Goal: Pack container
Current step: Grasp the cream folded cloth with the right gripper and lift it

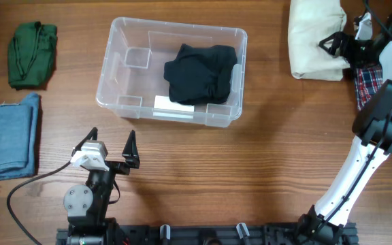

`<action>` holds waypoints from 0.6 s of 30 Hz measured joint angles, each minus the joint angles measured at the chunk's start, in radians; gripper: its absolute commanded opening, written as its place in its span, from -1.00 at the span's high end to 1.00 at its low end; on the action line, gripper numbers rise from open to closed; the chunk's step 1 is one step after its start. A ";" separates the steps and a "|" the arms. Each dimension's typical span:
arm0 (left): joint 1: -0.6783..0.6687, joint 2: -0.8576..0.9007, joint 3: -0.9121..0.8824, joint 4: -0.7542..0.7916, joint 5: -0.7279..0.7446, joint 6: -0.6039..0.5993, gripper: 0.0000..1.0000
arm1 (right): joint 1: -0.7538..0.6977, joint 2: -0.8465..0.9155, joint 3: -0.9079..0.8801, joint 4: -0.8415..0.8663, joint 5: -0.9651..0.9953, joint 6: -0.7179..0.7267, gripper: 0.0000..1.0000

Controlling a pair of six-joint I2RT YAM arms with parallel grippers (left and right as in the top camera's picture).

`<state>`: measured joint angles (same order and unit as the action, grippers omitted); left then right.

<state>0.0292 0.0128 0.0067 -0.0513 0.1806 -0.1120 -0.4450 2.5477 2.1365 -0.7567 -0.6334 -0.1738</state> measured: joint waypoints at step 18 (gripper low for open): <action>0.000 0.000 0.000 0.000 0.000 0.000 -1.00 | 0.039 0.024 0.002 0.042 -0.152 0.048 -0.86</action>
<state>0.0292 0.0128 0.0067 -0.0513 0.1806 -0.1120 -0.4061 2.5713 2.1380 -0.7143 -0.7856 -0.1253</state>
